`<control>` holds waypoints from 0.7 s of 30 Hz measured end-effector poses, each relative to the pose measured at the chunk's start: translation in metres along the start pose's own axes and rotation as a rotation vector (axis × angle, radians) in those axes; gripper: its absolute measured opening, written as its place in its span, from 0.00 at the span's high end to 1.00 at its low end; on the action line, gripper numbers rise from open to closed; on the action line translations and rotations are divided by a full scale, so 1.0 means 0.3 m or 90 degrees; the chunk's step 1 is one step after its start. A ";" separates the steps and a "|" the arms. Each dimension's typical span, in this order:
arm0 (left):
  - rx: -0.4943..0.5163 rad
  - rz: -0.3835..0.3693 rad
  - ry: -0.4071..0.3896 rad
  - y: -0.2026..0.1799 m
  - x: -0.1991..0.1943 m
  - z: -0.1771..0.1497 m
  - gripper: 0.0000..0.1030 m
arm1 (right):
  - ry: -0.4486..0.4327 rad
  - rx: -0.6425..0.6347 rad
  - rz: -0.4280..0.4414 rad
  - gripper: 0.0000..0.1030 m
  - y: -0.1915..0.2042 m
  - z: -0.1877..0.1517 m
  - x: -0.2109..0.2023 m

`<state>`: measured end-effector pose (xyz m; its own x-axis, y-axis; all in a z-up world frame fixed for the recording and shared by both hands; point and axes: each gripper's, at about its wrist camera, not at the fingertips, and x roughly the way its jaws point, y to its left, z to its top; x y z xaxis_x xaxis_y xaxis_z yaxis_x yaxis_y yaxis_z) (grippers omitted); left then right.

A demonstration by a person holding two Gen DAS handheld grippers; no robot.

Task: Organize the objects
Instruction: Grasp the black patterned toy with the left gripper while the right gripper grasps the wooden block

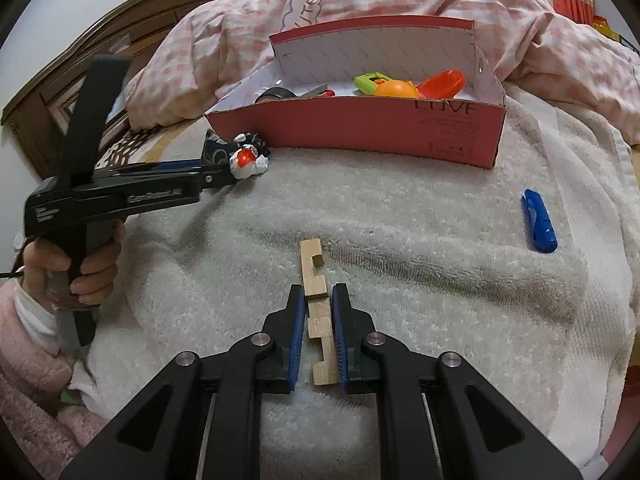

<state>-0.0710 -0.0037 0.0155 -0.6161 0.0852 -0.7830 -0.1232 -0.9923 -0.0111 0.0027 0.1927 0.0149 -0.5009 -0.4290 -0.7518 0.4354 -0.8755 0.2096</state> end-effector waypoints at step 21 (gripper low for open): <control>0.008 -0.020 -0.035 -0.004 -0.079 -0.006 0.61 | -0.009 0.006 -0.005 0.88 0.007 0.005 -0.007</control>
<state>-0.0548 -0.0048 0.0330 -0.6535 0.1209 -0.7472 -0.1521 -0.9880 -0.0269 0.0036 0.1913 0.0179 -0.5155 -0.4246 -0.7443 0.4234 -0.8814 0.2095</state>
